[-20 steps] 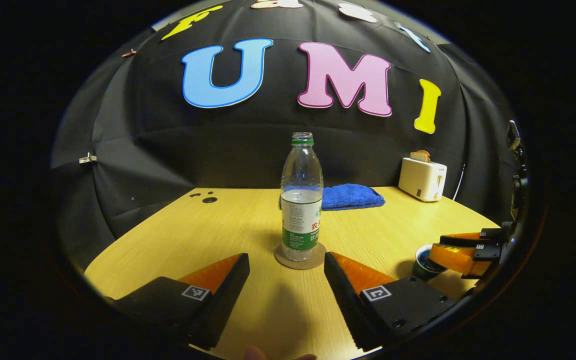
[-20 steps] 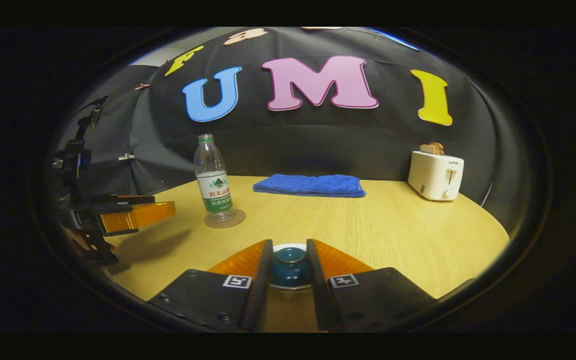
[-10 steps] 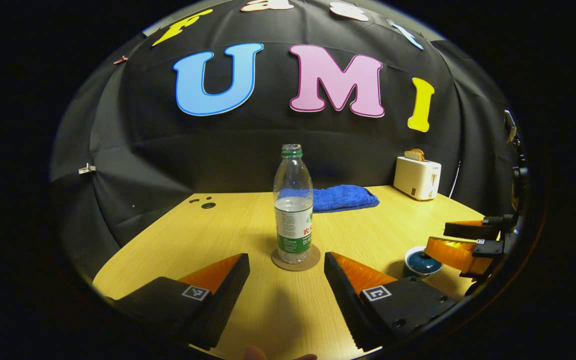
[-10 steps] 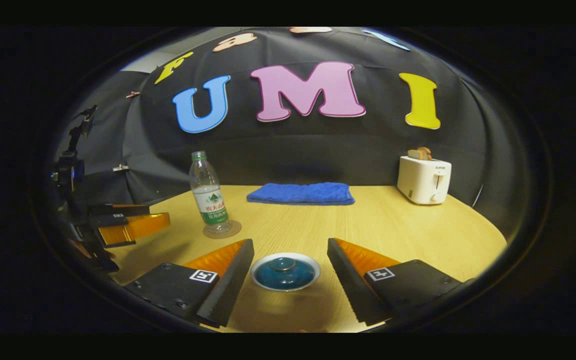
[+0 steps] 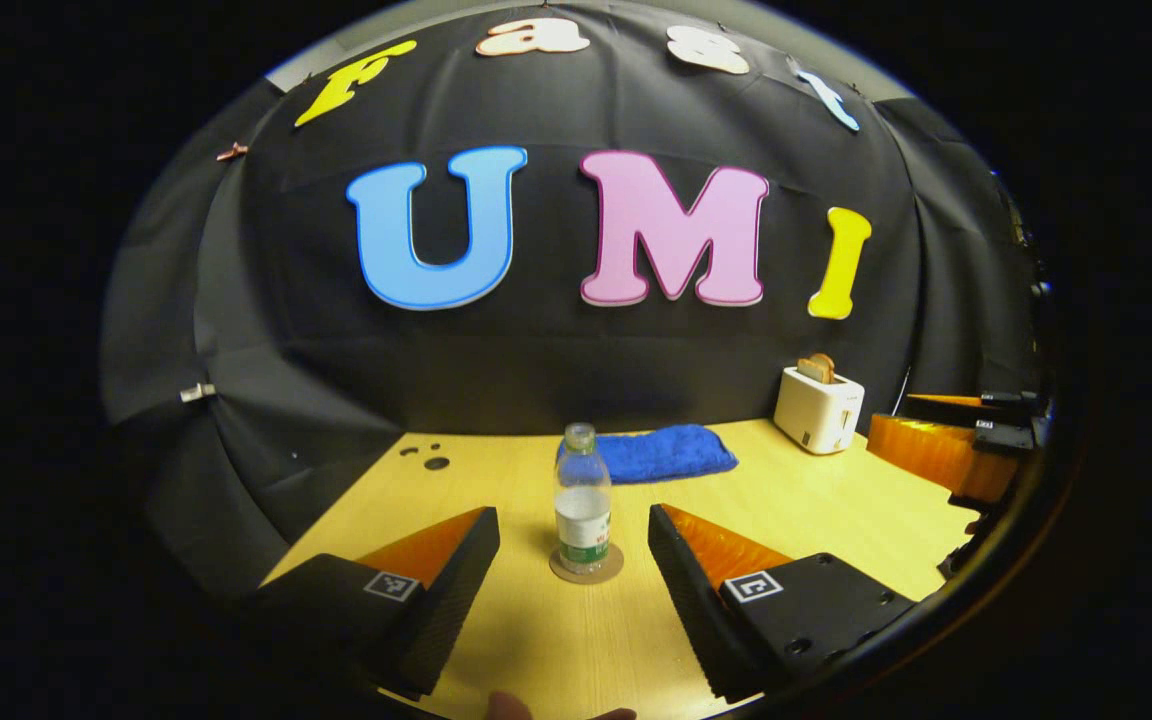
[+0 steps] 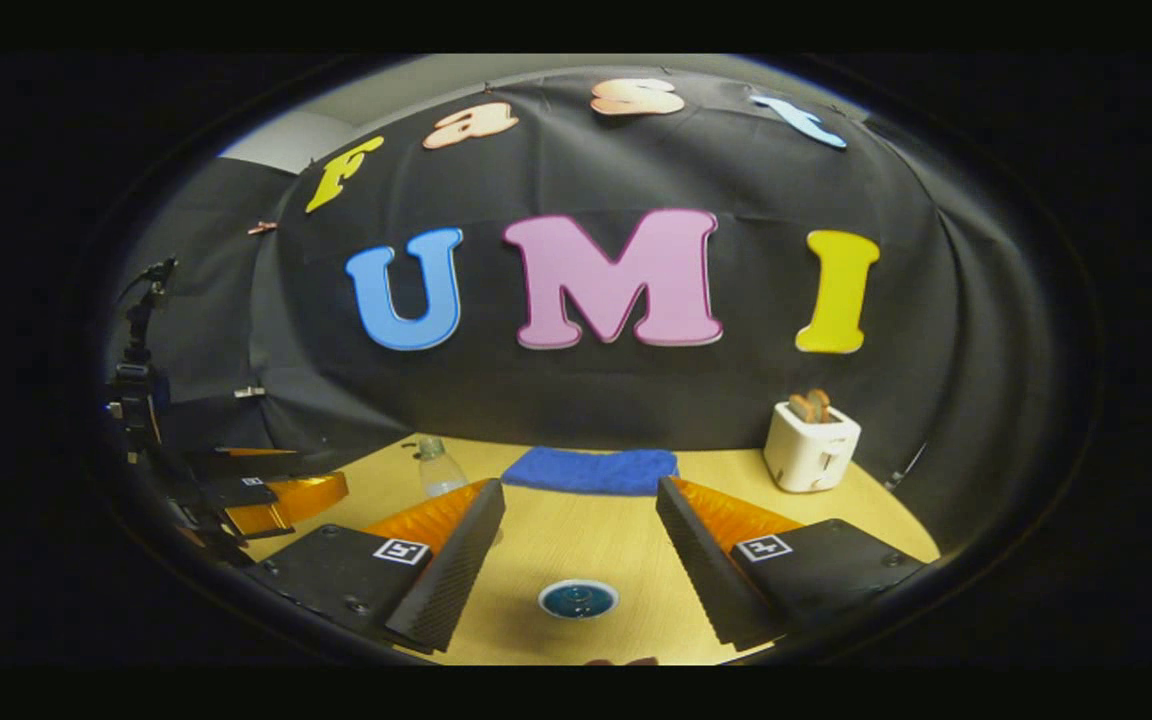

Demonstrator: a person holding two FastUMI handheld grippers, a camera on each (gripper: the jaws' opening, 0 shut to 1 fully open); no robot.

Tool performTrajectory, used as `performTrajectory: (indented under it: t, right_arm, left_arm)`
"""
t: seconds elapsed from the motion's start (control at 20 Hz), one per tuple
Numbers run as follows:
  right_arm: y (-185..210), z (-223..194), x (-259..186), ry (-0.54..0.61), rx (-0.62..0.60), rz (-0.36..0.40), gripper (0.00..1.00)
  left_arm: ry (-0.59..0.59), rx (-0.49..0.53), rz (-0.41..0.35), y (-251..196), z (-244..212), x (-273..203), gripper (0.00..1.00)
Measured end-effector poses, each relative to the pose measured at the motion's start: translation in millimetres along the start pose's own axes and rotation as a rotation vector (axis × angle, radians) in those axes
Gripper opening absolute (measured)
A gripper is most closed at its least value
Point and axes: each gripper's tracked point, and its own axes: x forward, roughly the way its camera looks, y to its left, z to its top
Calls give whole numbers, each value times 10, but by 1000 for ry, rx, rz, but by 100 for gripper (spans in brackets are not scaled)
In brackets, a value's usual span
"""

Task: Open the teacup lid with one hand, grasp the water bottle and pour water into the teacup with the other hand; after pouring, place the water bottle on the coaster and then close the teacup lid.

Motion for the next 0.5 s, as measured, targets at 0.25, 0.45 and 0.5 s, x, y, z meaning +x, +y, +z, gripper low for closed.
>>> performTrajectory:
  t: [0.25, 0.45, 0.5]
  right_arm:
    - [131, 695, -450, -52, -47, 37, 95]
    - [164, 913, -723, -90, -38, 26, 95]
    - [169, 930, -779, -95, -39, 25, 95]
  left_arm:
    - [-65, 35, -35, -46, 617, -368, 94]
    - [-79, 20, -60, -143, 724, -621, 95]
    - [-81, 15, -62, -159, 744, -672, 95]
